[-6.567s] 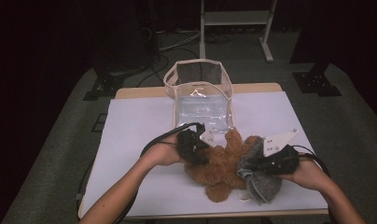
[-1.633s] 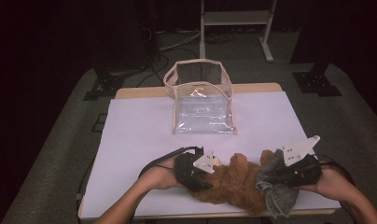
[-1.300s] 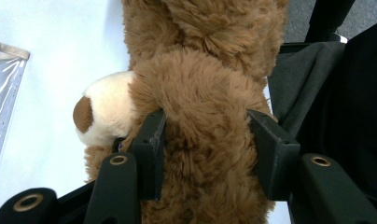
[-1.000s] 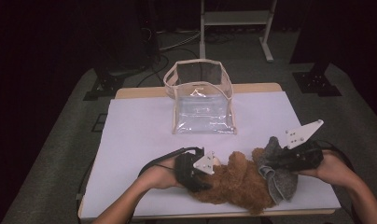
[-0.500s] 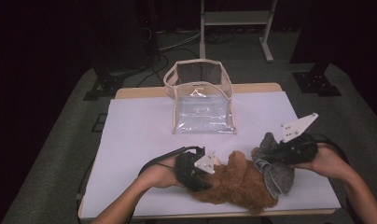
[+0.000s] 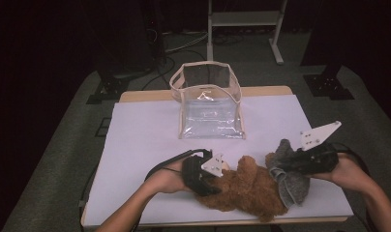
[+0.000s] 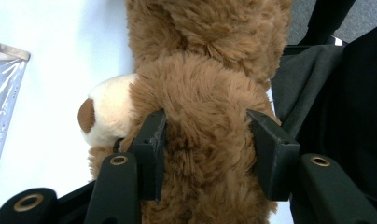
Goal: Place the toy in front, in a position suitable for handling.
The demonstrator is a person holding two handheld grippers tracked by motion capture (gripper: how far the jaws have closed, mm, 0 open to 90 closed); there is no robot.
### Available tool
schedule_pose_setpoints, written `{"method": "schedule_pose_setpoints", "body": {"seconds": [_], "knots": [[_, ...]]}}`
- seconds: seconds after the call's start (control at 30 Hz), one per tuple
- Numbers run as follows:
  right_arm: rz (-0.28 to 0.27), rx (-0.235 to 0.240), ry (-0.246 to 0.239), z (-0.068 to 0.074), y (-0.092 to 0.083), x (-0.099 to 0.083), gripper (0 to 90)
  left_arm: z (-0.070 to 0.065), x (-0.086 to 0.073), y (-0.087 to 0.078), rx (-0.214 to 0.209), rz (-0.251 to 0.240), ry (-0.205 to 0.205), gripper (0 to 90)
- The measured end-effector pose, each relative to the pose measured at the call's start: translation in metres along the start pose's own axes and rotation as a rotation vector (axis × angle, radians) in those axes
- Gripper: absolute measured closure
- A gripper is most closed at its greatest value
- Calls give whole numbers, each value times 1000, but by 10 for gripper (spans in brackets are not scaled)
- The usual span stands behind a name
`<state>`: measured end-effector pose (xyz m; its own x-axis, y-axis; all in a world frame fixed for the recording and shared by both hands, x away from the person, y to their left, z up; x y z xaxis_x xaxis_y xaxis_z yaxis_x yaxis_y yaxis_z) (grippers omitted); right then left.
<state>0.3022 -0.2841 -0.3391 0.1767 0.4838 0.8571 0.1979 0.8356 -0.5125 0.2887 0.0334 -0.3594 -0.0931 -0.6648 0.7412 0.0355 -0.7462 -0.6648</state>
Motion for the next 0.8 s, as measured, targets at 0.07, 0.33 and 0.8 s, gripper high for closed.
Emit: {"method": "schedule_pose_setpoints", "body": {"seconds": [0.07, 0.33, 0.8], "knots": [[10, 35, -44, 10, 15, 11, 804, 2, 0, 0, 2, 2, -2, 508], [15, 64, -52, 23, 27, 8, 804, 5, -1, 0, 9, -22, -14, 509], [-8, 110, -136, 31, 63, 55, 803, 5, 2, 1, 7, -10, -8, 509]]}}
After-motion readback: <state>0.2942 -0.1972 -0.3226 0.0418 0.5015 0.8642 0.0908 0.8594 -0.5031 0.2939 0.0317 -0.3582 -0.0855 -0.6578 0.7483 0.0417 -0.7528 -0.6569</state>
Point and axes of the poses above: each handheld gripper's, and its own axes: y roughly forward along the jaws, x roughly out of its top, z roughly to its left, the point moved 1 cm from there along y, roughly forward along the jaws, and after that the axes turned 14 degrees about -z, right-handed, at the moved point
